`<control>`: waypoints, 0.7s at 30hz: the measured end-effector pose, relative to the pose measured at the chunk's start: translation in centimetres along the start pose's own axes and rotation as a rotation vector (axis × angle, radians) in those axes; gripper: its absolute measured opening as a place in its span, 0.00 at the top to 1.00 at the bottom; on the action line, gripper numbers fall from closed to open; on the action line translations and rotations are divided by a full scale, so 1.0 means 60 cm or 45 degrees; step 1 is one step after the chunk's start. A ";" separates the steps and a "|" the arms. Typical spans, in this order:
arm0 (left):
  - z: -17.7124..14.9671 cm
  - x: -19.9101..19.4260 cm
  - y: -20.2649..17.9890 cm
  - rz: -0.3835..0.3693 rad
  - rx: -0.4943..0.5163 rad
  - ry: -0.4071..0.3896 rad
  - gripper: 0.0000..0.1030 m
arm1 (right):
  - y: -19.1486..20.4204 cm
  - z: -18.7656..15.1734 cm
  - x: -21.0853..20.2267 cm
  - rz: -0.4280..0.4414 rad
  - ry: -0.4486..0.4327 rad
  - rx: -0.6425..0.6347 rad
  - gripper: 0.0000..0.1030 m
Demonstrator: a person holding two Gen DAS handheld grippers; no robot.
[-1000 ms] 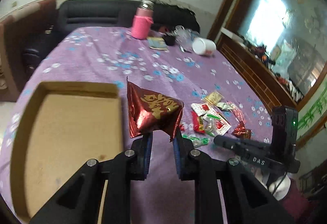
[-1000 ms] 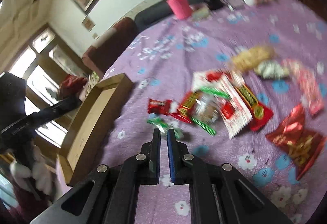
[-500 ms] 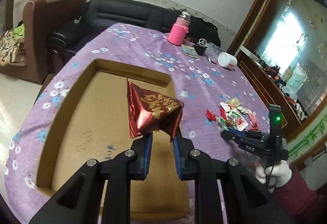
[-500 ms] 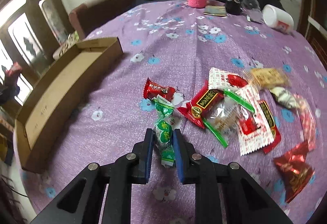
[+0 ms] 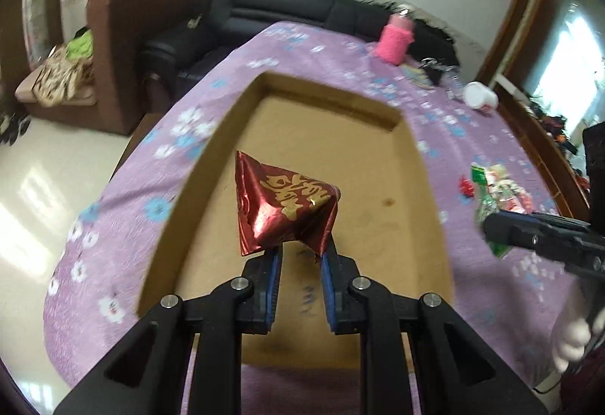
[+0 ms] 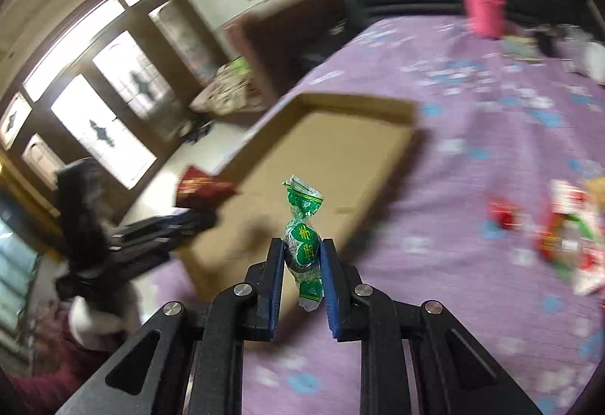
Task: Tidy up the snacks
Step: 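Carry both candies over the cardboard tray and open both tools to drop them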
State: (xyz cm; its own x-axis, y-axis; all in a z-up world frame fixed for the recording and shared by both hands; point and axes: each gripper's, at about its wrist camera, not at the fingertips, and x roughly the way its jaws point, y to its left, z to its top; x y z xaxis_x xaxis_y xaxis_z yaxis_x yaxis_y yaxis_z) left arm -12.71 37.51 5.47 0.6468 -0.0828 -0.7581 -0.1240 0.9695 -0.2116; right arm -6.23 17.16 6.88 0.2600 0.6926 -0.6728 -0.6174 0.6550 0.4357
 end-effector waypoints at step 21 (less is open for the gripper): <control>-0.036 -0.115 0.046 -0.045 -0.215 -0.148 0.35 | -0.008 -0.027 -0.030 -0.081 -0.100 0.045 0.69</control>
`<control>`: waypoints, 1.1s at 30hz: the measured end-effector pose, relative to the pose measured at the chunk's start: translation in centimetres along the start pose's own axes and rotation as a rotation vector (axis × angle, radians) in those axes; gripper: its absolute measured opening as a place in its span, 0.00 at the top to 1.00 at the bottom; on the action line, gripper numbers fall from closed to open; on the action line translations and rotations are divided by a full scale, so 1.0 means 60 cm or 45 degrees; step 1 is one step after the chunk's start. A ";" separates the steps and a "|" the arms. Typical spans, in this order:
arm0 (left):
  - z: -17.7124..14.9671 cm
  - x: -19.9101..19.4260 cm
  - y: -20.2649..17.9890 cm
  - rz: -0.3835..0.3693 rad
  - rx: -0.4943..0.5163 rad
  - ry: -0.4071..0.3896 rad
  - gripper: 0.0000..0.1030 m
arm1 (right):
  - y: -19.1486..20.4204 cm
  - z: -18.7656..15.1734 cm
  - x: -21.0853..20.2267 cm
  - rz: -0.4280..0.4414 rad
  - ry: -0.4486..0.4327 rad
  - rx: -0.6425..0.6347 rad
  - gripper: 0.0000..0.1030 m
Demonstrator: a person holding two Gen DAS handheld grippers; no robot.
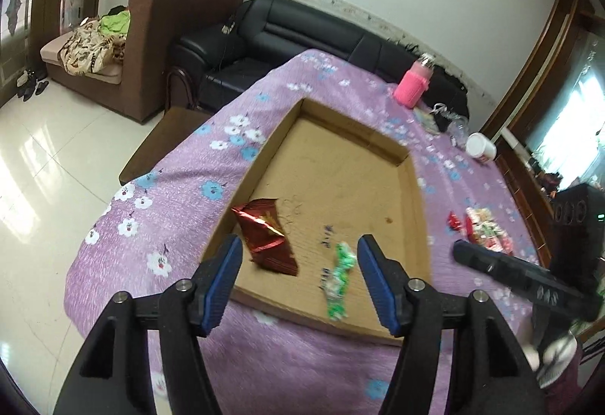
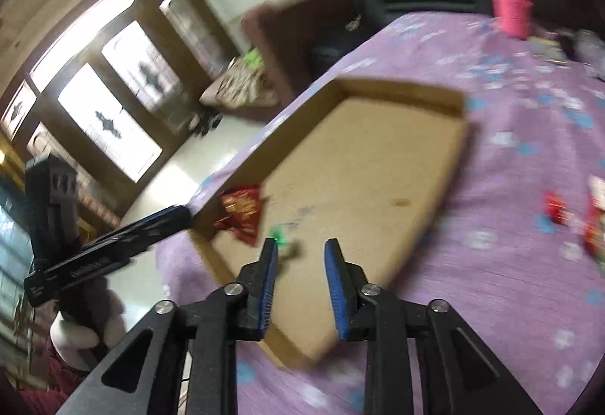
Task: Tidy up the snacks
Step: 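Carry both candies over the cardboard tray and open both tools to drop them, then grasp a small red candy with the left tool while the right tool grasps a red bar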
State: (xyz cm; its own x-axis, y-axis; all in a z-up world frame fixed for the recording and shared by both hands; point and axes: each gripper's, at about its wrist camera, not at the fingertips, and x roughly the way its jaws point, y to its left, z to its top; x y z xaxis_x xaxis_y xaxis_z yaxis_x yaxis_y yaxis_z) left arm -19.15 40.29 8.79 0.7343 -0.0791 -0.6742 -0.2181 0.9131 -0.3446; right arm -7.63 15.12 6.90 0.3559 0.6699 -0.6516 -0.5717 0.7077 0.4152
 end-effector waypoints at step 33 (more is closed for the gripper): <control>-0.003 0.199 -0.385 -0.258 0.428 0.239 0.33 | -0.325 0.000 -0.051 -0.371 -0.211 0.388 0.95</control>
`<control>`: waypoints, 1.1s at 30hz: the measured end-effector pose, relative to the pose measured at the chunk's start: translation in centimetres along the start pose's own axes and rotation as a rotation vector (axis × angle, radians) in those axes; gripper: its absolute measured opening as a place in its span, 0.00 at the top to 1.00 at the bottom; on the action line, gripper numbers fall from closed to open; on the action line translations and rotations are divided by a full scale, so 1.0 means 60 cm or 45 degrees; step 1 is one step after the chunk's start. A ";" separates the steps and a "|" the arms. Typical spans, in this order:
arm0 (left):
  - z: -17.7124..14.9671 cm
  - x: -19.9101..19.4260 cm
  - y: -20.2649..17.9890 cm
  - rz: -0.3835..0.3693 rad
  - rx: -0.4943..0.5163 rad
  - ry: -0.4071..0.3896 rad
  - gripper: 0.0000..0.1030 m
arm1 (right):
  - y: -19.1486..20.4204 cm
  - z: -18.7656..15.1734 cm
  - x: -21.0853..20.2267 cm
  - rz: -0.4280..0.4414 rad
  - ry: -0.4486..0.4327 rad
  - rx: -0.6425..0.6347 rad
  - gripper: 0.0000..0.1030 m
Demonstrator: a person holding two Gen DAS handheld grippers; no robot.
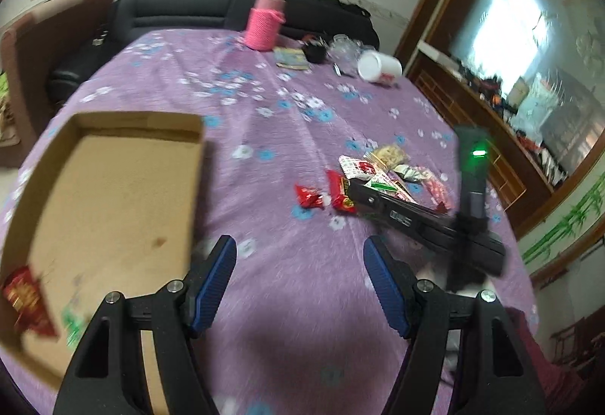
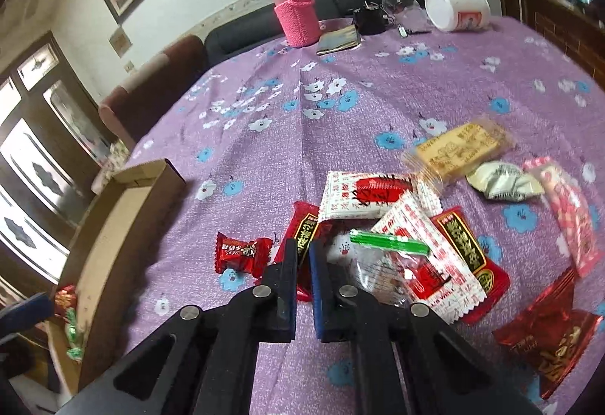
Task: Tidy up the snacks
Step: 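Grasp a small red candy with the left tool while the right tool grasps a red bar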
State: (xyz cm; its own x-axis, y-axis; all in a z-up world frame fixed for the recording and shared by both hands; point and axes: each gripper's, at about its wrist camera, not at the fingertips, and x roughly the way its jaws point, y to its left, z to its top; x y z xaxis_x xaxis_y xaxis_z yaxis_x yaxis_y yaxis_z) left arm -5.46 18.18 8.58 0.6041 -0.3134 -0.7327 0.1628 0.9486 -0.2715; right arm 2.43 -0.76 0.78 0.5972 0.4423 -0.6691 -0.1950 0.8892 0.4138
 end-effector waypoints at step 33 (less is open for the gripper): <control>0.004 0.108 0.018 -0.119 0.020 0.067 0.98 | -0.002 0.033 -0.006 0.087 0.035 0.007 0.35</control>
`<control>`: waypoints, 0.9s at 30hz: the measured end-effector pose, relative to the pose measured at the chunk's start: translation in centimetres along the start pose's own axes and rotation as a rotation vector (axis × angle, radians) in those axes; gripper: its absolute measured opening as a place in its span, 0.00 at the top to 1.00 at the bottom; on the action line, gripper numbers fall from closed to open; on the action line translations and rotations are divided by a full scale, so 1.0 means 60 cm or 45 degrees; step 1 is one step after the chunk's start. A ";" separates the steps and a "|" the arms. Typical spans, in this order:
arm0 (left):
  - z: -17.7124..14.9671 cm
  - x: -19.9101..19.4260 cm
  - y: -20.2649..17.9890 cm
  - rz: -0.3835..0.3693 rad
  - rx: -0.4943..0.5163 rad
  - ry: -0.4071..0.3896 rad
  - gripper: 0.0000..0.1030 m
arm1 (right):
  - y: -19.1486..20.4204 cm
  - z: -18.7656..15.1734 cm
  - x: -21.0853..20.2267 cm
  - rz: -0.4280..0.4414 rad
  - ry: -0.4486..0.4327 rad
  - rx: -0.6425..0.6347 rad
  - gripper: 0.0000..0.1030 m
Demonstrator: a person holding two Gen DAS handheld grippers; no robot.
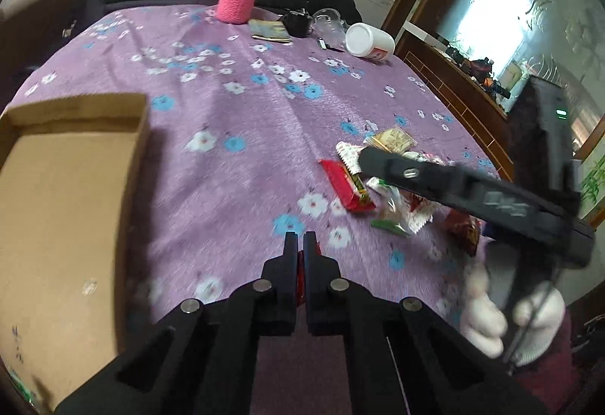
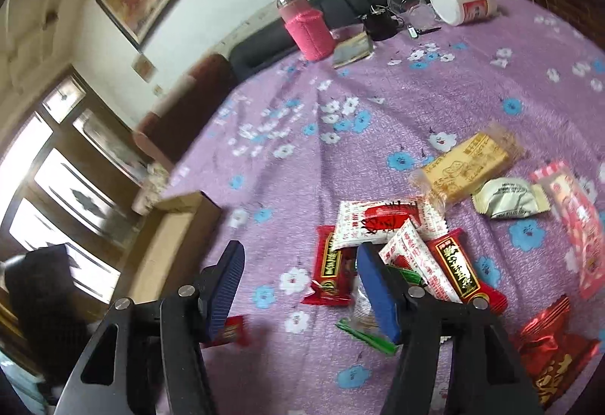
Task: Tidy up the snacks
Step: 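Grasp a small red candy with the left tool while the right tool grasps a red bar, then carry both red snacks into the cardboard tray and release them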
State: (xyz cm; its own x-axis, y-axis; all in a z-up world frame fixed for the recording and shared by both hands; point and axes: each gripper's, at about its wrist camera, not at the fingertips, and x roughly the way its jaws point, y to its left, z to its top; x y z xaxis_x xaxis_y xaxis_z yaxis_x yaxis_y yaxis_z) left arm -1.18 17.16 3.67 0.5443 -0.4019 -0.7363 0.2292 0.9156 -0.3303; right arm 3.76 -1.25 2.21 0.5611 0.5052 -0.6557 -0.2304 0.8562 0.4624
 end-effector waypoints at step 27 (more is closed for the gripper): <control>-0.041 -0.053 -0.018 0.085 0.072 -0.048 0.87 | 0.064 -0.021 -0.059 -0.003 0.026 -0.118 0.80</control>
State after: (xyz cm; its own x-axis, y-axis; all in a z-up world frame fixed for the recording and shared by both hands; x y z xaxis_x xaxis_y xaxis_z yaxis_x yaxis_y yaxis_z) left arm -5.13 17.41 4.92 0.5898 -0.3400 -0.7325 0.2361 0.9400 -0.2462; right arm -0.12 0.39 5.56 0.5456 0.5047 -0.6690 -0.3027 0.8631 0.4043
